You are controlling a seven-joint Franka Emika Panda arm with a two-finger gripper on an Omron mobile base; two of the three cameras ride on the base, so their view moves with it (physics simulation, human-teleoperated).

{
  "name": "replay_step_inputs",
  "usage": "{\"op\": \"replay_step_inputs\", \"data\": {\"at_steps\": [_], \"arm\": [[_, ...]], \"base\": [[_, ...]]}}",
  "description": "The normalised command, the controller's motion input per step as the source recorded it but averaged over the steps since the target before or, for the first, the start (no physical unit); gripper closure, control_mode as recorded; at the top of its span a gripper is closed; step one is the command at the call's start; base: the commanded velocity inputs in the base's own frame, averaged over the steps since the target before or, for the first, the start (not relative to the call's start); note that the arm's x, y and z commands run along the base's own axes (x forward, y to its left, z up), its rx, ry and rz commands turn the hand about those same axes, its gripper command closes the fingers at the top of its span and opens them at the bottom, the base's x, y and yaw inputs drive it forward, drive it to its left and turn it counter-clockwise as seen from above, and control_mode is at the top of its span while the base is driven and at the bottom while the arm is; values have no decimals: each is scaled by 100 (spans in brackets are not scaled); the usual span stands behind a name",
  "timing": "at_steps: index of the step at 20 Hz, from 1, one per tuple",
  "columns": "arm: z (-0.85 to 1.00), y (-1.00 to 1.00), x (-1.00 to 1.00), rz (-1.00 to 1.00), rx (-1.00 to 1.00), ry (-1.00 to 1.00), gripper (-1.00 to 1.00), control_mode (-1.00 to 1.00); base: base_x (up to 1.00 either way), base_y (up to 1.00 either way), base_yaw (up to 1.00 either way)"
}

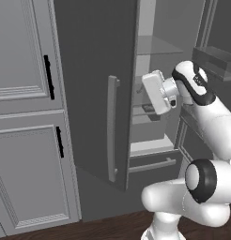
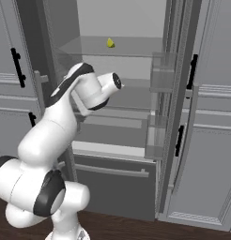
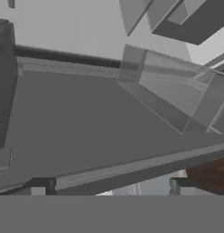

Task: Grab a lemon wedge from the fridge and one ice cube from the ice bowl, and put them in the glass of lemonade.

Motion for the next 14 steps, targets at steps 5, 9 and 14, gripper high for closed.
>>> {"op": "replay_step_inputs", "data": {"at_steps": [5, 9, 14], "arm": [[-17, -5, 33, 0, 10, 0, -100, -100], [-31, 20, 32, 0, 5, 0, -100, -100], [-24, 42, 1, 0, 3, 0, -100, -100]], "base": [[0, 0, 0], [0, 0, 0], [0, 0, 0]]}}
